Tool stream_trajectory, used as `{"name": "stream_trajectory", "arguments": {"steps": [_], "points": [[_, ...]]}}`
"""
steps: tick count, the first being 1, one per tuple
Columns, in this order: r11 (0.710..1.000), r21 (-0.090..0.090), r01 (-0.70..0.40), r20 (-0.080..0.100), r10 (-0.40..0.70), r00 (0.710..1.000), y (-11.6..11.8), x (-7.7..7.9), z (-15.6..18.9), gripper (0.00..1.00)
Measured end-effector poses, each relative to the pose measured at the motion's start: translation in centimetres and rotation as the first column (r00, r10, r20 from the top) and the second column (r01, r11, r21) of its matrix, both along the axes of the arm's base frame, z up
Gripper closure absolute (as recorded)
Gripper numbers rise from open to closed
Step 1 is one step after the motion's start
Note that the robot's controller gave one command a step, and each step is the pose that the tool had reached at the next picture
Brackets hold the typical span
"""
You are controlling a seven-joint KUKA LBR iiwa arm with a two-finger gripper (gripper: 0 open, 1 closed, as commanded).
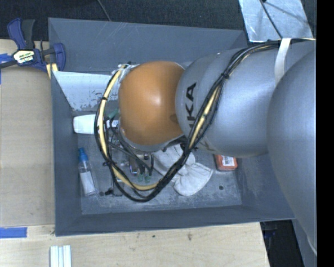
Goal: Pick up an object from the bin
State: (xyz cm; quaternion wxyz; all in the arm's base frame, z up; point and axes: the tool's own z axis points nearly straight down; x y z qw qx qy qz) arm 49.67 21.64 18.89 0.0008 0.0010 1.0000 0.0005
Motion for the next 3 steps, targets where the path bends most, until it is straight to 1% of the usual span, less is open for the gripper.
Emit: {"name": "stream_trajectory", "arguments": {"steps": [1,2,3], "points": [[1.000,0.000,0.000,0.000,0.000,1.000,0.0,0.0,0.0,0.00],[0.998,0.001,-0.068,0.005,0.068,0.998,-0.6,0.3,-1.8,0.00],[1.000,0.000,-0.010,0.001,0.010,1.000,-2.3,0.0,-6.0,0.00]]}}
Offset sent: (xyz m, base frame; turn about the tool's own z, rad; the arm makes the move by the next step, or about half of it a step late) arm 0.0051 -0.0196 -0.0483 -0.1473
